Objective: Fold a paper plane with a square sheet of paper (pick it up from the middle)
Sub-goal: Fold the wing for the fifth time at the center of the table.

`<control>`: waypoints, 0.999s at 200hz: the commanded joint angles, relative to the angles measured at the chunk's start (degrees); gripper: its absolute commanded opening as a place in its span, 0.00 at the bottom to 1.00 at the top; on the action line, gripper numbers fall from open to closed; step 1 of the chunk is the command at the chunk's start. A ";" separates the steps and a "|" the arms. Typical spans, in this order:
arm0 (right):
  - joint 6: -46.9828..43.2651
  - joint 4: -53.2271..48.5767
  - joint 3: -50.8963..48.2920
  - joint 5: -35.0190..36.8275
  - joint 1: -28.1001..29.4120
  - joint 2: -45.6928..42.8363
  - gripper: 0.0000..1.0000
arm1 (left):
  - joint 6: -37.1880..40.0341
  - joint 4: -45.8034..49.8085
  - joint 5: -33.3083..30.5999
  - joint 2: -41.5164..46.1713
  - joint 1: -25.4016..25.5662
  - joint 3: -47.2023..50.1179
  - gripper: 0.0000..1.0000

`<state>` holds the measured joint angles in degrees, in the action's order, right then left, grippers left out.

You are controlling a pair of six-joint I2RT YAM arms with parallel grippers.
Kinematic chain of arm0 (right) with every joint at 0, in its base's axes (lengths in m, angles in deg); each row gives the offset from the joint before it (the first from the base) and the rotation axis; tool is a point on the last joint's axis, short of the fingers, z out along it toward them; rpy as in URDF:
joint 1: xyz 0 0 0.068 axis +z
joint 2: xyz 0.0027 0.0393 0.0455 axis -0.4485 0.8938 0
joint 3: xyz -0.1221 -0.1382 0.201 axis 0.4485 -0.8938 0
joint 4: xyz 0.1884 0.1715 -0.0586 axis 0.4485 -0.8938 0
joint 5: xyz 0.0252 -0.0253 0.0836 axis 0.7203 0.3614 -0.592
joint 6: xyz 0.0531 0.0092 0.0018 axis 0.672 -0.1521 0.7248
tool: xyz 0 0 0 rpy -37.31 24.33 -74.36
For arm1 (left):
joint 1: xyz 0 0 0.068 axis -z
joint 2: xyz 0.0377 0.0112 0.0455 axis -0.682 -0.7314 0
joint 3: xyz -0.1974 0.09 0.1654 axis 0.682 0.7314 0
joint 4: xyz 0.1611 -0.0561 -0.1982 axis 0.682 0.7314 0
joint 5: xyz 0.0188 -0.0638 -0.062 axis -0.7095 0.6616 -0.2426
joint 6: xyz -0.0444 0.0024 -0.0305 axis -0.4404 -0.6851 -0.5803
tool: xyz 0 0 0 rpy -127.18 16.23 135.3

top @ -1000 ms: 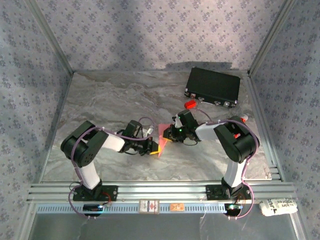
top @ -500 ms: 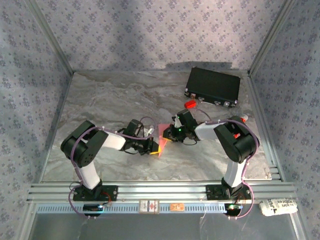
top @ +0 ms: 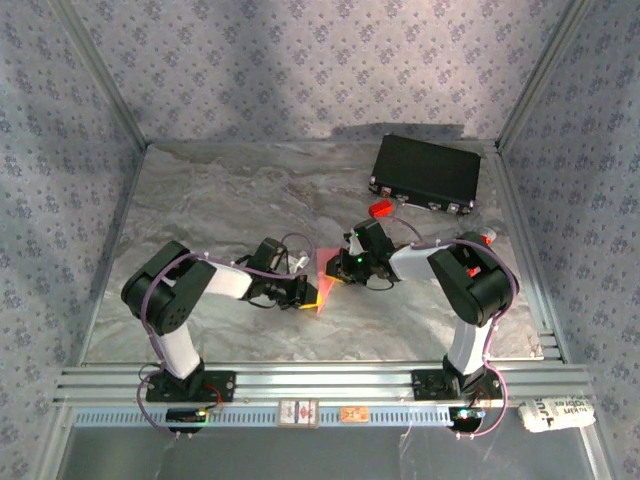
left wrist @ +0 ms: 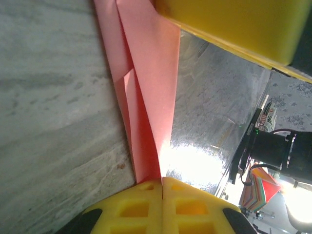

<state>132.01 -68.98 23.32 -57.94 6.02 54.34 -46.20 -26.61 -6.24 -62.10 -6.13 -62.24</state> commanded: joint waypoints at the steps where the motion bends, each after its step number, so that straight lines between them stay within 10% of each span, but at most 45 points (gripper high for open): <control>1: -1.17 -7.08 -1.14 6.52 0.16 2.86 0.16 | 1.59 9.41 2.75 -0.01 1.63 1.67 0.07; 200: -0.82 -7.80 -1.49 7.30 0.22 2.67 0.16 | 4.04 17.41 -4.47 2.77 3.77 1.05 0.08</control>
<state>132.03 -69.61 23.58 -57.38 6.20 54.32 -43.20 -18.52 -9.84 -59.10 -3.42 -62.70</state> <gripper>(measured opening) 0.160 0.060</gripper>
